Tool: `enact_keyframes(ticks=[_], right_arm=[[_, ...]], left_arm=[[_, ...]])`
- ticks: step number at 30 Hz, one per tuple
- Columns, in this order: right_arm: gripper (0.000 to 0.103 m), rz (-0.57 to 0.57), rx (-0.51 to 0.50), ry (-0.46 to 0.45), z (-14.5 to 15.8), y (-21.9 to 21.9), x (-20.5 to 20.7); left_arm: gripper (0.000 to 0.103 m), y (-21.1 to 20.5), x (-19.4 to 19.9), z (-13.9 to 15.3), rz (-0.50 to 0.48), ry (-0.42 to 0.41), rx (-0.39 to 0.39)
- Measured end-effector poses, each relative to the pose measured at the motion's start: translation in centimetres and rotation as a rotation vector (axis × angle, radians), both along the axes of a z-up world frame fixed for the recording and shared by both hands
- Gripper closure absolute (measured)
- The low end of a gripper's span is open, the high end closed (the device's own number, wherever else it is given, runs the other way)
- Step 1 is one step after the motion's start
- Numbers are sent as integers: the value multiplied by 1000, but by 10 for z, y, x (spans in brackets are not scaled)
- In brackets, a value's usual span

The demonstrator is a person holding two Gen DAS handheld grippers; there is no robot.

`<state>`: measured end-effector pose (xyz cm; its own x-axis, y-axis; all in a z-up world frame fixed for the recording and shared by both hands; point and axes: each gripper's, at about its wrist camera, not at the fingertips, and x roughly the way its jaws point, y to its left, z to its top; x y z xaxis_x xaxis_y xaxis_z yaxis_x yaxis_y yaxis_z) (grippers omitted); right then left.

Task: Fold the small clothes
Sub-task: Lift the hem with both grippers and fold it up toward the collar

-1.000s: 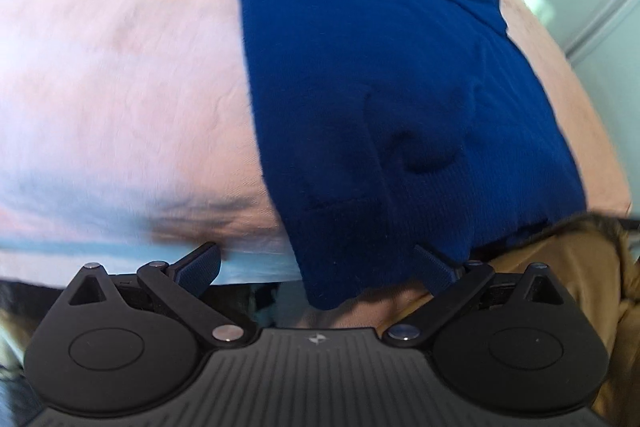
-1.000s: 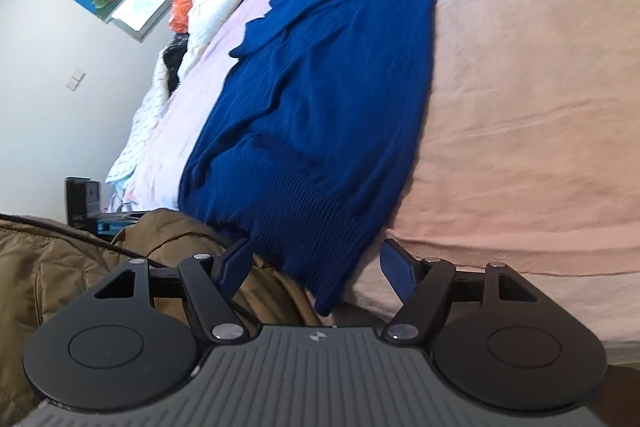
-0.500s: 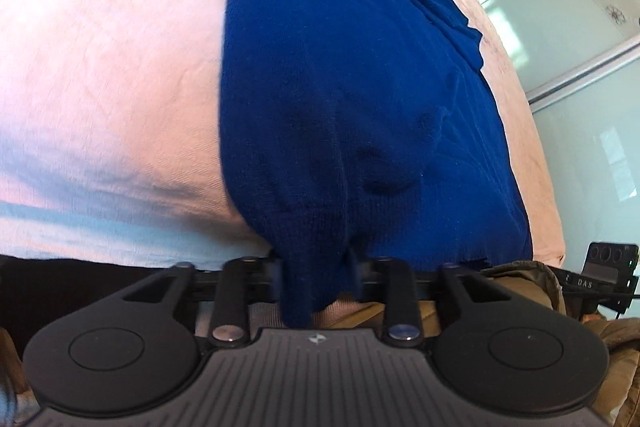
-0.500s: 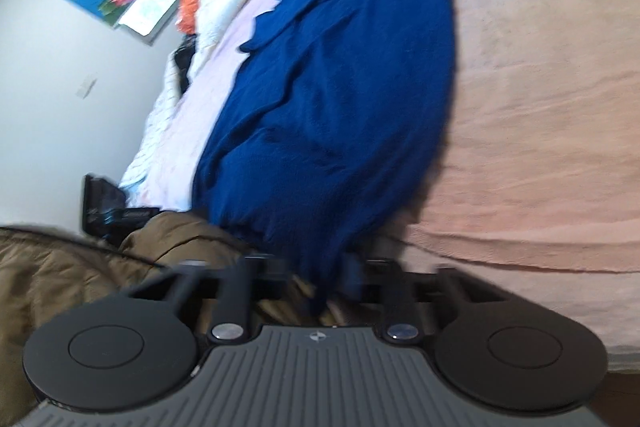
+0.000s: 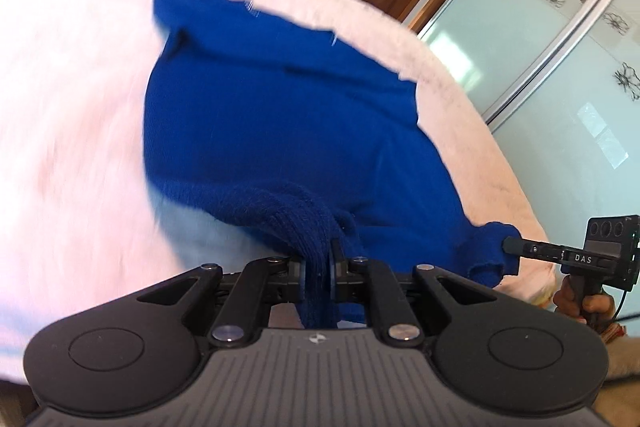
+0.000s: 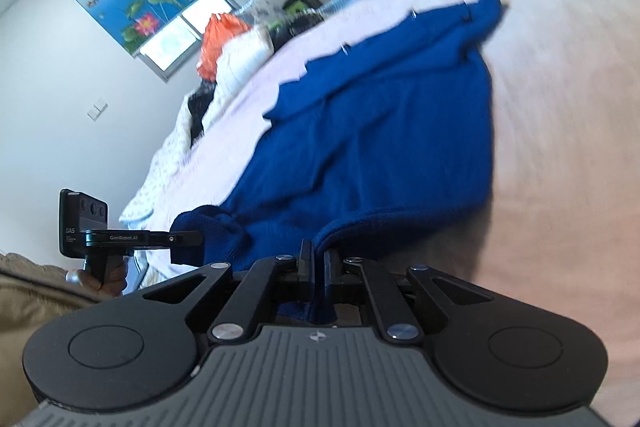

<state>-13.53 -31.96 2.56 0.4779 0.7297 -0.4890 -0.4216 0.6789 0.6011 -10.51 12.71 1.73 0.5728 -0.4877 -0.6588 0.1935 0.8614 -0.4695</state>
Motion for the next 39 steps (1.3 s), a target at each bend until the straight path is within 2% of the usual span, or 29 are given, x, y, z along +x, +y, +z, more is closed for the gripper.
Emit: enact_keyframes(ticks=[4,12,18,23,28,39], right_arm=[[95,-38,-17,-41,3,4,17],[95,-75,-53,-118,12,27,62],[95,-170,-113,-156,13,38,102],[95,-192,-184,-179,7,46,124],[95,-213,-241,-198,2,50,135],[95,-238,-238,-231,10,49,159]], left_arm=[[93,-9,15,13,-9,-69,22],[93,-24,59,24,49,-158,66],[93,-28,93,27,194,-162,123],[93,-34,116,18,259,-163,183],[93,-43,133,9,280,-170,238],[93,-38,152,9,317,-175,243]])
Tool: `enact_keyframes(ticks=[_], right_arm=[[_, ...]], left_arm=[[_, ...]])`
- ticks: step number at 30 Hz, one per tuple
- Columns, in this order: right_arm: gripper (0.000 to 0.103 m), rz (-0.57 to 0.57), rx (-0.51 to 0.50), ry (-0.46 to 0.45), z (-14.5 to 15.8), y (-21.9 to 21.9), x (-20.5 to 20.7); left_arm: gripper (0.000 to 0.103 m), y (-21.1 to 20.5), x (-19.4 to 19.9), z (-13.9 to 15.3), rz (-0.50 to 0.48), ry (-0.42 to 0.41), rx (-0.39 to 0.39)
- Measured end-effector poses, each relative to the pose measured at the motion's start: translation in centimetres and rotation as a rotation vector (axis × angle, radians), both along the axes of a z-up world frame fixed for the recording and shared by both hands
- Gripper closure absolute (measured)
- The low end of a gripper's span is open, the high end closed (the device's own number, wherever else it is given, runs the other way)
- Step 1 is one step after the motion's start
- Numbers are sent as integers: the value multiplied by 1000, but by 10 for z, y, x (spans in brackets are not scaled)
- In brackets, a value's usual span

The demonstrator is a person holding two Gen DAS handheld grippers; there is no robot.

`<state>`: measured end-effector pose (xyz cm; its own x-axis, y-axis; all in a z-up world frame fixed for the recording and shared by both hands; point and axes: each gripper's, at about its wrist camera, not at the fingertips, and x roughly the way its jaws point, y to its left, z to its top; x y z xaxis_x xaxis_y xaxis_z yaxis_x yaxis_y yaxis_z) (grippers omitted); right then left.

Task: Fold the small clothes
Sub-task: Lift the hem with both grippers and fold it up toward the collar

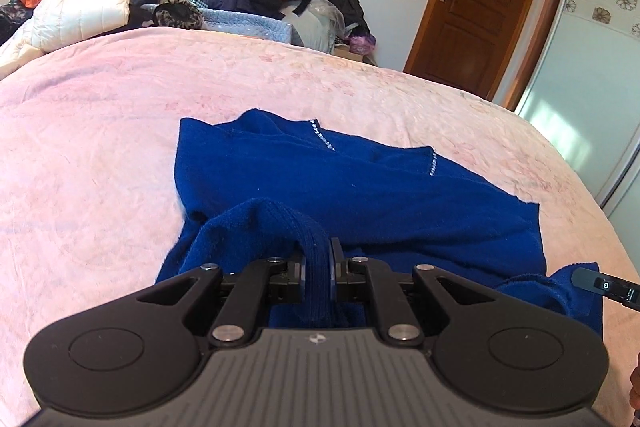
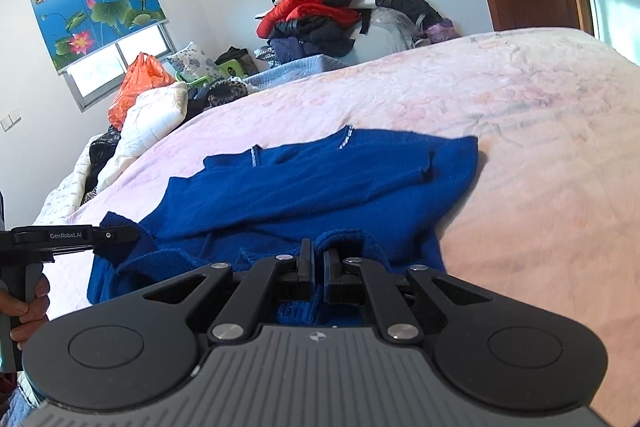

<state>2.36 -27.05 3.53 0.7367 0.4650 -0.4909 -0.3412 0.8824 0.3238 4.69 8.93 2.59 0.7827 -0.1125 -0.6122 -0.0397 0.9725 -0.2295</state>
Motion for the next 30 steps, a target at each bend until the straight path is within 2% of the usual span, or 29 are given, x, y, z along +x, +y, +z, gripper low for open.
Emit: enact_keyframes(ticks=[19,30], right_arm=[[95,-24,11,-83,23,11,29],[95,-50,24,-121,32,12,57]], left_arm=[[93,11,19,16,55,-70,8],[93,9,51,28,61,-120,38]])
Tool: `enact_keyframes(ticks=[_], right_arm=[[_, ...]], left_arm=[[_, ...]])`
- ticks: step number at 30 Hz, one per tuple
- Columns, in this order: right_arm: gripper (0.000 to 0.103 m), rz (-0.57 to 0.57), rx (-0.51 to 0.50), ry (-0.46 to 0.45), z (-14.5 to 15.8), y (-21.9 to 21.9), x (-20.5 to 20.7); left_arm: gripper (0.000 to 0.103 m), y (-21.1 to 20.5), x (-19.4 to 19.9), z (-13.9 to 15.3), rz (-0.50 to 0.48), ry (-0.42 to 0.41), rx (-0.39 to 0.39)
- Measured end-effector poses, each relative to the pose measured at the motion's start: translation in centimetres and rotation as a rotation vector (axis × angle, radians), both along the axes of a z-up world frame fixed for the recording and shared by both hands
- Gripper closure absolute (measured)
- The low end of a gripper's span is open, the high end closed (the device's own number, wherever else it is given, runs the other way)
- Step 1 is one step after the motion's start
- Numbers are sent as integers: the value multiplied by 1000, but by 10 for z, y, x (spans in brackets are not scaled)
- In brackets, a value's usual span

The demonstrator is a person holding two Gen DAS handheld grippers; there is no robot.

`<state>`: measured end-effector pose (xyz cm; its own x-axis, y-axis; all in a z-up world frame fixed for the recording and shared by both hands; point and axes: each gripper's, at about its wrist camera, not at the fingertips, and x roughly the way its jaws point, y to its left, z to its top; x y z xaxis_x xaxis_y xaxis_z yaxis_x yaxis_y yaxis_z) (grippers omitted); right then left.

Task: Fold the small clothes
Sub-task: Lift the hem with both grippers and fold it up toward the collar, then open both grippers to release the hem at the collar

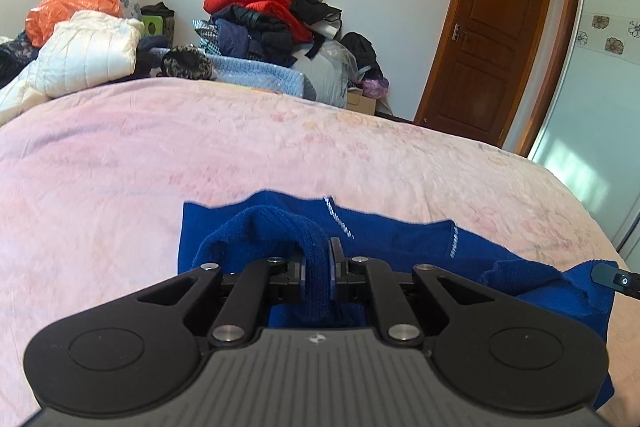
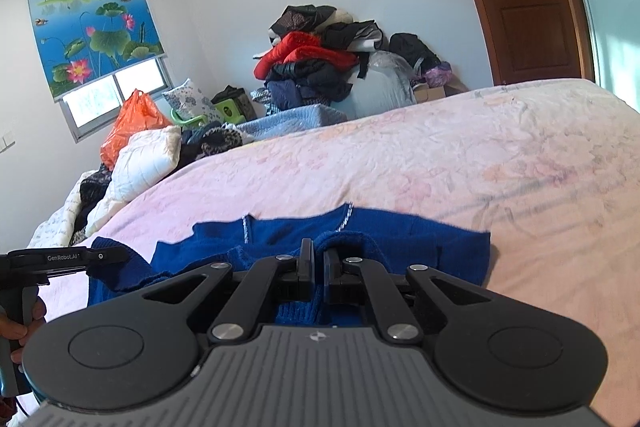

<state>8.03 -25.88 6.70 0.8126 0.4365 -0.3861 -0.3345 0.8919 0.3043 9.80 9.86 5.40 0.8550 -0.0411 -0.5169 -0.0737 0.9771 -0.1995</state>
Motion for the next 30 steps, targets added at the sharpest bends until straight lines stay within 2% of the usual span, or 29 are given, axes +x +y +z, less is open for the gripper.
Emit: enact_keyframes(ticks=[7,14,21,26,27,28,30], right_arm=[[95,-22,8,-4,-1,2,32],[95,-58,18,19,-10,2,71],[95,-88,33,98,-36,1,110],[94,-89,34,147,-51,2,128],[93,-99,40,161,-54,1,131],[85,-109,56,177,-58,-1,134],[82,-104,93,205,-64,-7,140]], left_arm=[[93,1,36,4,17,-13,22],[93,-2,77,-8,17,11,42],[93,1,110,-34,33,83,33],[93,6,128,-45,31,143,-8],[92,8,132,-47,33,160,-23],[91,11,135,-50,34,181,-39],[88,16,141,-53,36,214,-73]])
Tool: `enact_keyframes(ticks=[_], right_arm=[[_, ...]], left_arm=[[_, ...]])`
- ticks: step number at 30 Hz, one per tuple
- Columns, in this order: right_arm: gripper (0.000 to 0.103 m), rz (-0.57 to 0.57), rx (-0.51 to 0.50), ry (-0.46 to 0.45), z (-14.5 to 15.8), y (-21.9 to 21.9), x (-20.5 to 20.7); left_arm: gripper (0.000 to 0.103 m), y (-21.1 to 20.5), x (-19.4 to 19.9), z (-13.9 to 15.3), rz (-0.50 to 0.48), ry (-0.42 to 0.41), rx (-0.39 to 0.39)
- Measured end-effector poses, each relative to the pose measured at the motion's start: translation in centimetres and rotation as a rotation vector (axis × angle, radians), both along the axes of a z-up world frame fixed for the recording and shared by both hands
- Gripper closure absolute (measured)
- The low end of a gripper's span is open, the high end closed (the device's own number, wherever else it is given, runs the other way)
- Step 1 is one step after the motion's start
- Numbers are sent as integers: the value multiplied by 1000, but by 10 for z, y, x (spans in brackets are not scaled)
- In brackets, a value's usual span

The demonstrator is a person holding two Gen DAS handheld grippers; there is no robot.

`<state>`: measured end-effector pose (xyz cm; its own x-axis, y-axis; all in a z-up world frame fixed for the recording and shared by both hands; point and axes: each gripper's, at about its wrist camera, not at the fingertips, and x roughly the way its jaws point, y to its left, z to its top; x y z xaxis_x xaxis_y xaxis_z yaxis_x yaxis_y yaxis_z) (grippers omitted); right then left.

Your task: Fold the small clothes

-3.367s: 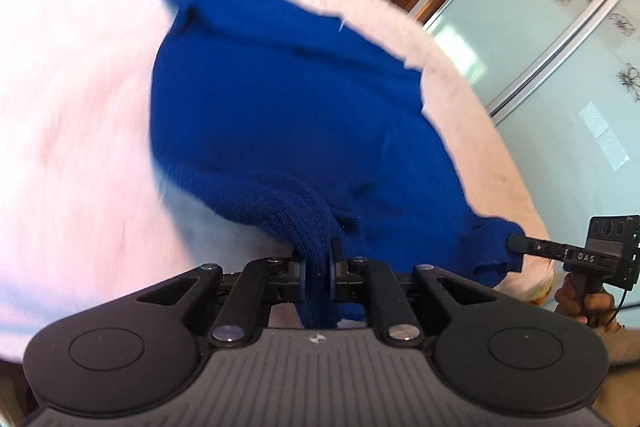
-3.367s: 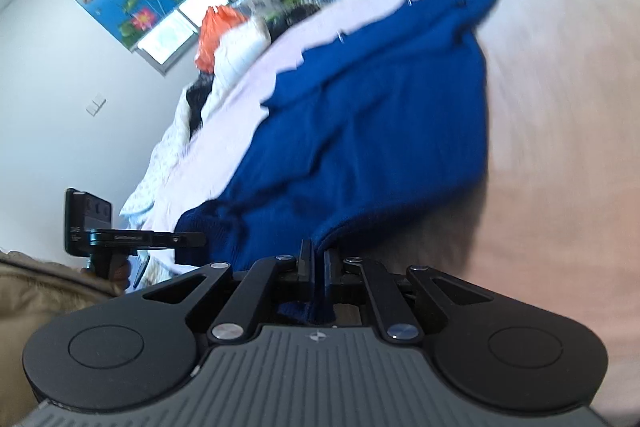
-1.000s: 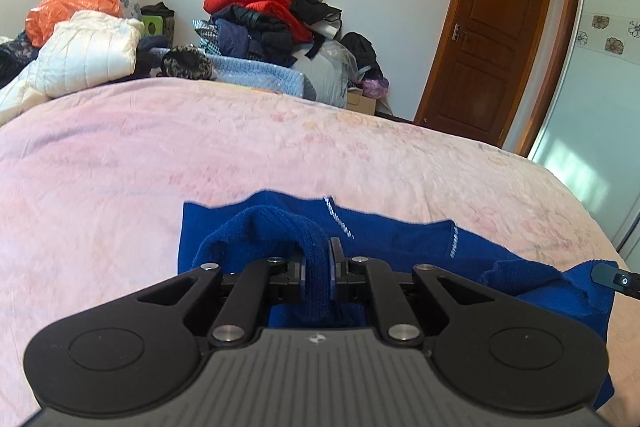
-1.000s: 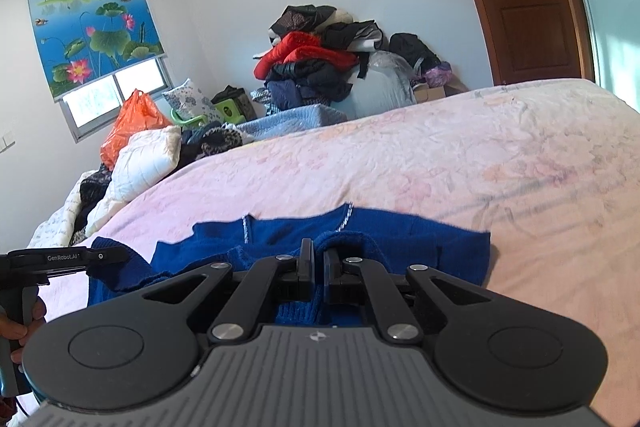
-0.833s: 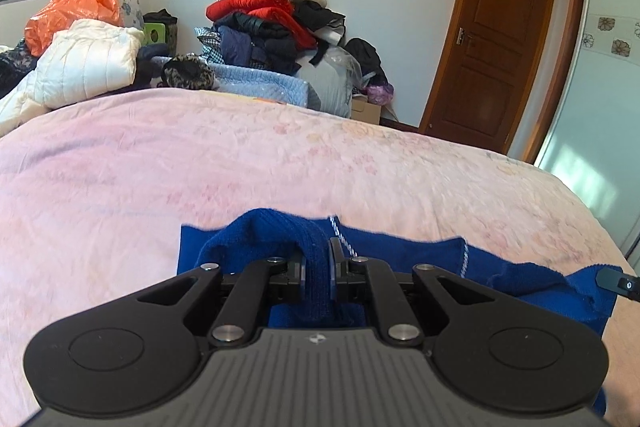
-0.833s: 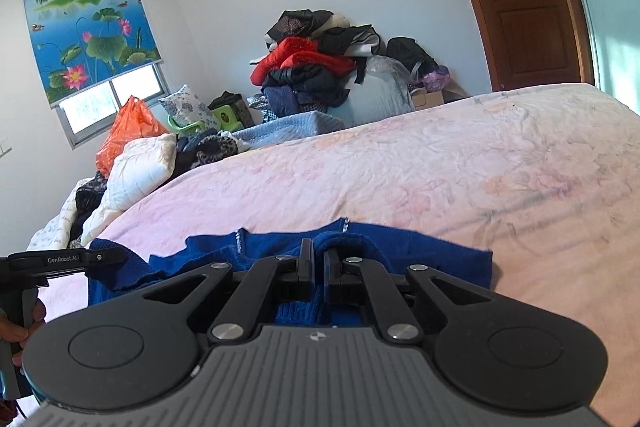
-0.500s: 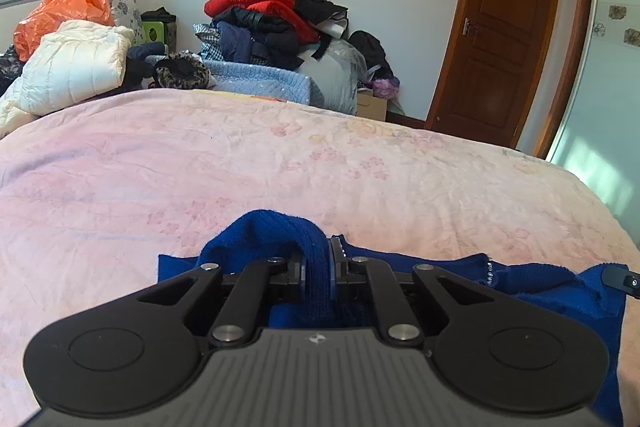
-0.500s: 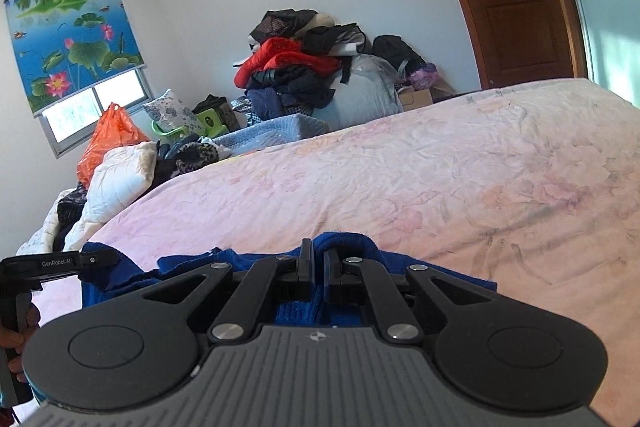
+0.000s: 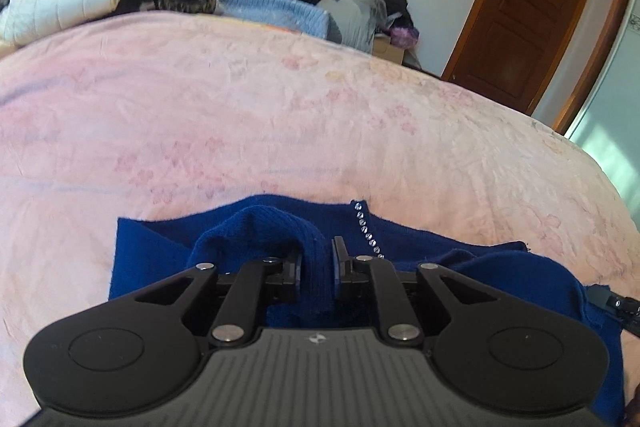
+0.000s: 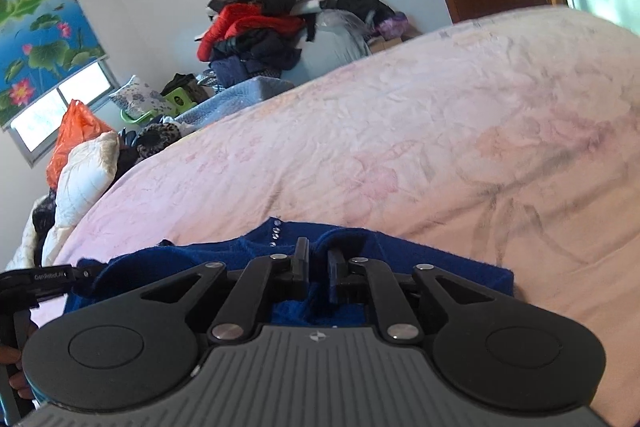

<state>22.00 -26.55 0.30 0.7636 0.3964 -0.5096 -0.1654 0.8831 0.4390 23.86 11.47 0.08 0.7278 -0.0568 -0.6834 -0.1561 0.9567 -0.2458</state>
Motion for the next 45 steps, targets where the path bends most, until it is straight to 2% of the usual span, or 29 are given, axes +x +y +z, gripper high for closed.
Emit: enact_keyframes(ticks=[1,5,6,8,10,13,14,16,18,20,22,24,25,28,33,37,39,41,42,44,45], right_arm=[[78,2,9,4,-2,-1,1],[51,-19,15,-12,1,-6,0],[51,-35,10,-27,5,-6,-3],[51,-51,-11,-73,13,-4,-9],[52,-6,-30,-100,21,3,-11],[34,155,-62,-46,19,28,-2],[34,180,-79,-29,15,35,0],[34,159,-139,7,7,45,8],[34,75,-180,26,2,44,13],[34,35,-148,19,4,38,7],[32,72,-133,-6,10,41,-7],[27,131,-158,-41,15,51,-20],[23,161,-172,-52,19,58,-25],[23,252,-169,-63,25,74,-32],[23,408,-55,-8,27,109,-24],[9,534,111,63,27,149,1],[8,551,143,101,25,172,17],[8,582,176,156,19,194,35],[8,588,204,190,15,203,45],[9,573,269,226,10,218,61],[9,546,300,200,13,222,67]], left_arm=[[84,3,2,-1,3,10,-18],[65,17,6,2,12,28,-100],[60,20,7,4,22,24,-116],[28,27,5,11,57,-7,-126],[17,31,1,20,110,-61,-81],[17,38,-1,29,125,-76,-50],[17,40,-2,30,125,-67,-56],[17,44,-9,31,122,-40,-53],[17,46,-23,29,99,-22,-39],[17,47,-43,26,54,-23,-28],[17,47,-60,23,27,-23,-11],[17,50,-74,20,35,-12,-1],[17,53,-81,19,32,-13,-7],[17,58,-101,13,-4,3,-39],[17,65,-127,1,-113,62,-140],[18,67,-142,-1,-149,55,-163],[20,66,-147,0,-169,44,-163],[52,65,-150,-2,-190,52,-157],[60,64,-151,-4,-185,62,-145],[84,64,-151,-10,-186,92,-132],[89,64,-151,-12,-184,104,-126]])
